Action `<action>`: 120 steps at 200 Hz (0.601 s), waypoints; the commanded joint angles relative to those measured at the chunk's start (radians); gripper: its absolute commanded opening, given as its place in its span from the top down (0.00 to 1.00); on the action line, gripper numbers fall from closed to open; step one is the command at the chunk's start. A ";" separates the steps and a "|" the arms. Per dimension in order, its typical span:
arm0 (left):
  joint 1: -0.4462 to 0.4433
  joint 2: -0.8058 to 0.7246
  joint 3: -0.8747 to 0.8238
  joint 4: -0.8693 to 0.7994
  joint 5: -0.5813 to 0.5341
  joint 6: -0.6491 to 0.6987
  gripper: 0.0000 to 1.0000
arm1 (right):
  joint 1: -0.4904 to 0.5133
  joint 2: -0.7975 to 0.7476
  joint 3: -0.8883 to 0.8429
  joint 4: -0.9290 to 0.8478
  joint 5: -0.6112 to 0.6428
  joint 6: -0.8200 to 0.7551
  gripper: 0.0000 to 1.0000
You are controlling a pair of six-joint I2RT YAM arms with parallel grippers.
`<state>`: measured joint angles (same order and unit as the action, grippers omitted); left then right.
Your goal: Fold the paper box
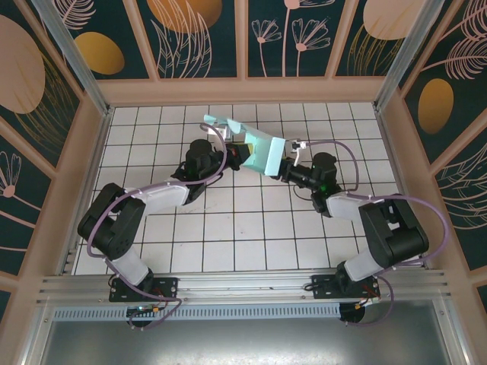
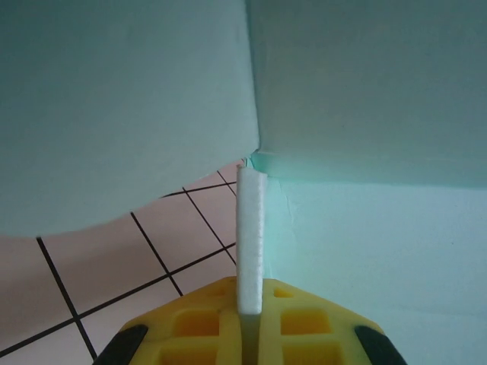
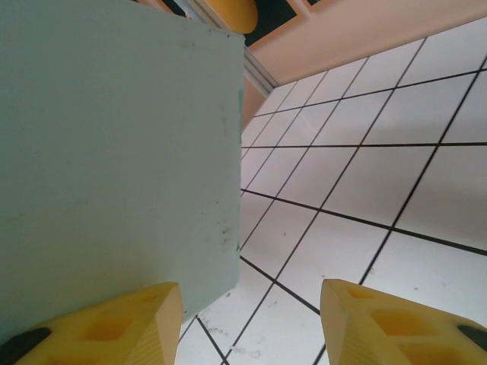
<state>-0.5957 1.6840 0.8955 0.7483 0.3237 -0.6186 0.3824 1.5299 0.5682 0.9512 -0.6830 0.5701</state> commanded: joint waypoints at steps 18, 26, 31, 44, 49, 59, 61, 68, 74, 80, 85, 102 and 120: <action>-0.015 0.015 0.001 0.000 -0.054 -0.004 1.00 | 0.095 0.072 0.059 0.241 -0.079 0.076 0.50; -0.015 0.014 -0.001 0.000 -0.055 -0.004 1.00 | 0.104 0.084 0.064 0.252 -0.082 0.082 0.50; -0.015 0.014 -0.002 0.000 -0.055 -0.004 1.00 | 0.108 0.089 0.069 0.252 -0.083 0.081 0.51; -0.015 0.011 -0.004 -0.004 -0.063 -0.003 1.00 | 0.118 0.091 0.072 0.250 -0.080 0.070 0.51; -0.015 0.011 -0.006 -0.006 -0.066 -0.003 1.00 | 0.118 0.087 0.070 0.247 -0.073 0.066 0.51; -0.016 0.009 -0.008 -0.010 -0.074 0.001 1.00 | 0.119 0.077 0.065 0.227 -0.062 0.048 0.50; -0.016 0.008 -0.008 -0.012 -0.075 0.002 1.00 | 0.118 0.074 0.066 0.221 -0.061 0.044 0.51; -0.016 0.009 -0.009 -0.015 -0.079 0.002 1.00 | 0.119 0.063 0.070 0.187 -0.052 0.018 0.51; -0.016 0.011 -0.010 -0.018 -0.083 0.002 1.00 | 0.121 0.052 0.071 0.154 -0.044 -0.005 0.51; -0.015 0.011 -0.010 -0.019 -0.086 0.002 1.00 | 0.119 0.039 0.070 0.122 -0.031 -0.028 0.51; -0.016 0.010 -0.012 -0.020 -0.092 0.002 1.00 | 0.118 0.025 0.064 0.103 -0.016 -0.045 0.51; -0.015 -0.005 -0.018 -0.035 -0.128 0.004 1.00 | 0.091 -0.021 0.035 0.047 0.046 -0.065 0.47; -0.015 -0.030 -0.022 -0.081 -0.196 0.015 1.00 | 0.027 -0.070 -0.008 -0.007 0.108 -0.053 0.42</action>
<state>-0.5858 1.6794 0.8848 0.7319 0.2306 -0.6231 0.4294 1.5616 0.5835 0.9581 -0.5945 0.5560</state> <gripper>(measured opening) 0.068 0.555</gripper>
